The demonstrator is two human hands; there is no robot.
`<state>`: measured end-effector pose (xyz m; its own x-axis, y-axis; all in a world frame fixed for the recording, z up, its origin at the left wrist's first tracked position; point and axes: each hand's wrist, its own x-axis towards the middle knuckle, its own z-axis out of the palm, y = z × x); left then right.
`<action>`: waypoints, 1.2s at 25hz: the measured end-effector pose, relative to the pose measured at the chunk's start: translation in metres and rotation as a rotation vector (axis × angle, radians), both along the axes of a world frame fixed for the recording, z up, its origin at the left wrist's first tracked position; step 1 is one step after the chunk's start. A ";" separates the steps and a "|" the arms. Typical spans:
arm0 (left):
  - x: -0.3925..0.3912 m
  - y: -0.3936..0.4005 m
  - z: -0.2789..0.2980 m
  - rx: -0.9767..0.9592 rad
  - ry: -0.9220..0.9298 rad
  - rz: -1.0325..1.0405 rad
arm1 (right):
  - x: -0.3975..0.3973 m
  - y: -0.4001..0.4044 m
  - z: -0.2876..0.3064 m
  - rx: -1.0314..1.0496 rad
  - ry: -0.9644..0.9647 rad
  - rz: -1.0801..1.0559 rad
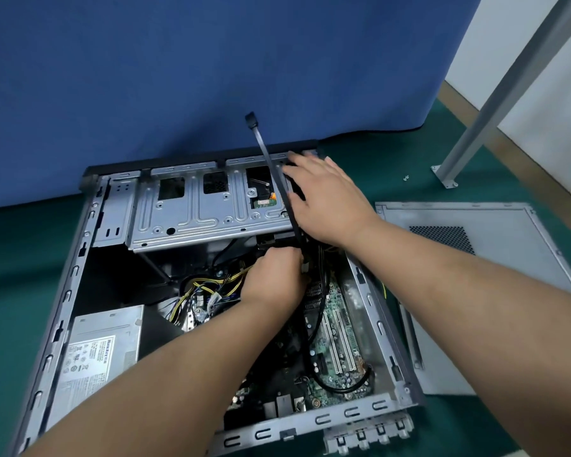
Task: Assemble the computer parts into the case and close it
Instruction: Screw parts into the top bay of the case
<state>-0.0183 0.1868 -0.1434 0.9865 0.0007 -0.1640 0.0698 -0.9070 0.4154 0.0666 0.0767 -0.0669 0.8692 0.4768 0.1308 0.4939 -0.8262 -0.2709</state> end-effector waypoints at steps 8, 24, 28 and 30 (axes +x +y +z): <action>0.007 0.004 -0.004 0.101 -0.004 -0.126 | 0.002 -0.001 -0.002 0.005 -0.002 0.000; 0.007 0.002 -0.004 0.082 0.038 -0.069 | 0.002 -0.001 -0.003 0.015 0.002 0.001; 0.008 0.003 -0.002 0.073 0.061 -0.111 | 0.002 -0.001 -0.003 0.014 0.003 0.000; 0.007 0.005 -0.001 0.078 0.057 -0.141 | 0.002 -0.001 -0.003 0.015 0.003 0.001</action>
<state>-0.0110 0.1918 -0.1447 0.9668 -0.1220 -0.2245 -0.0391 -0.9388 0.3421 0.0689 0.0760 -0.0699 0.8693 0.4753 0.1354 0.4937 -0.8216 -0.2851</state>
